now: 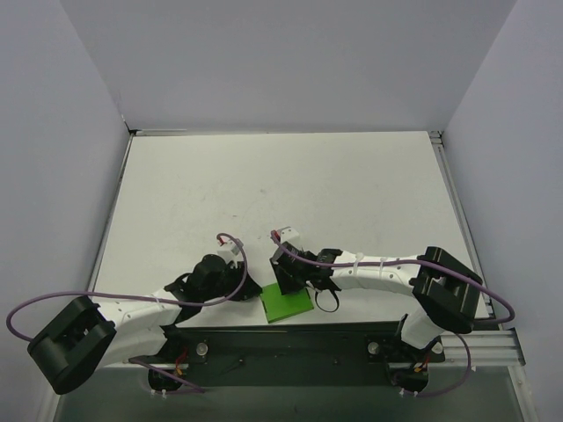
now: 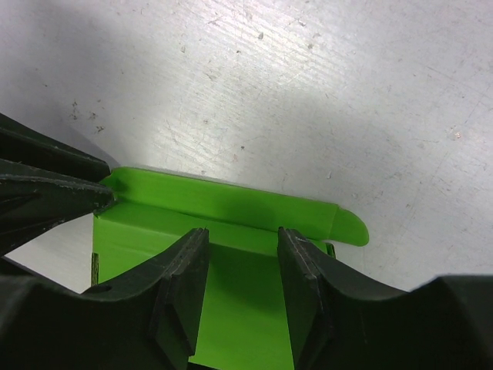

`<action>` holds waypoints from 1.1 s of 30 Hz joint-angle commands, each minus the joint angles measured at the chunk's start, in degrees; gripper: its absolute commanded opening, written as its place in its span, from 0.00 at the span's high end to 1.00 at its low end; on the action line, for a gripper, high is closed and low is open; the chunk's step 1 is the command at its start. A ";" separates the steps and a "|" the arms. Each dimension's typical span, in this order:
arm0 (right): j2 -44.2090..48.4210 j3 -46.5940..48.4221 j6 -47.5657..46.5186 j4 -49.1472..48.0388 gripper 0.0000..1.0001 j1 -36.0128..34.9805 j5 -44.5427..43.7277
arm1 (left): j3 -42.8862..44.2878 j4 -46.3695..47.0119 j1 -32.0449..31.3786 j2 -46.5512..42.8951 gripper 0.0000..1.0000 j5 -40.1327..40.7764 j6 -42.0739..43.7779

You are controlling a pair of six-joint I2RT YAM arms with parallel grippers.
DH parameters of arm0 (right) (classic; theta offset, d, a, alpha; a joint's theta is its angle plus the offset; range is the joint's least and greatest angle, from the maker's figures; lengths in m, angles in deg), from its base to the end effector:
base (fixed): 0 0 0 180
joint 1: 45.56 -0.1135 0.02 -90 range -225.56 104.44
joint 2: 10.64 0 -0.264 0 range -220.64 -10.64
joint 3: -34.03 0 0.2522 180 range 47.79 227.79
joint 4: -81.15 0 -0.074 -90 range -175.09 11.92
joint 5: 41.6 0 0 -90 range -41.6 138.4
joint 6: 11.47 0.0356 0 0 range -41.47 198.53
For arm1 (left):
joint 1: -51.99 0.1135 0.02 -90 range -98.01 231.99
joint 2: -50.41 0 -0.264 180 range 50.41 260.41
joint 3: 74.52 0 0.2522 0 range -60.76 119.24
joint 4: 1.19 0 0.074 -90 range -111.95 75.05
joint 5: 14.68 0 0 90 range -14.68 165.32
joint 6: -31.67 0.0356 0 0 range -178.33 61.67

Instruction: Fold the paper box

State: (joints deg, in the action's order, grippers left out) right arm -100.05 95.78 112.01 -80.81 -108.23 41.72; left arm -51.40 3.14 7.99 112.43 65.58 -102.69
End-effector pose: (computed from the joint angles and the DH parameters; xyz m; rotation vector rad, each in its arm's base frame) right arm 0.1492 0.2797 0.1821 -0.5644 2.3999 0.6504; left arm 0.1269 -0.1309 0.1264 0.0984 2.3655 -1.0104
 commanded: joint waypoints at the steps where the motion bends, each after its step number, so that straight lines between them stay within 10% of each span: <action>1: 1.07 -1.58 0.54 3.37 0.59 0.45 -2.29 | -0.31 -0.69 0.15 0.91 0.79 -4.32 0.76; 6: 2.04 -1.40 0.01 3.37 0.59 0.54 -2.11 | -0.84 3.96 0.06 0.91 1.00 -6.87 2.25; 12: 7.04 -1.06 -2.36 4.07 0.54 2.99 2.27 | 1.18 4.50 0.24 -1.37 1.00 -8.01 7.09; 22: 18.21 1.14 -22.21 6.80 0.17 10.73 27.41 | 4.08 10.03 2.79 -5.42 1.00 -19.51 15.88; 33: 17.60 6.59 -34.88 18.31 0.12 12.75 42.43 | 8.91 14.17 3.14 -2.87 1.00 -31.39 17.20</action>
State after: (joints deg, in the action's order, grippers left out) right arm -81.41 99.82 83.48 -67.50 -95.86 74.68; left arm -46.41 13.61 10.85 108.43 39.60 -87.31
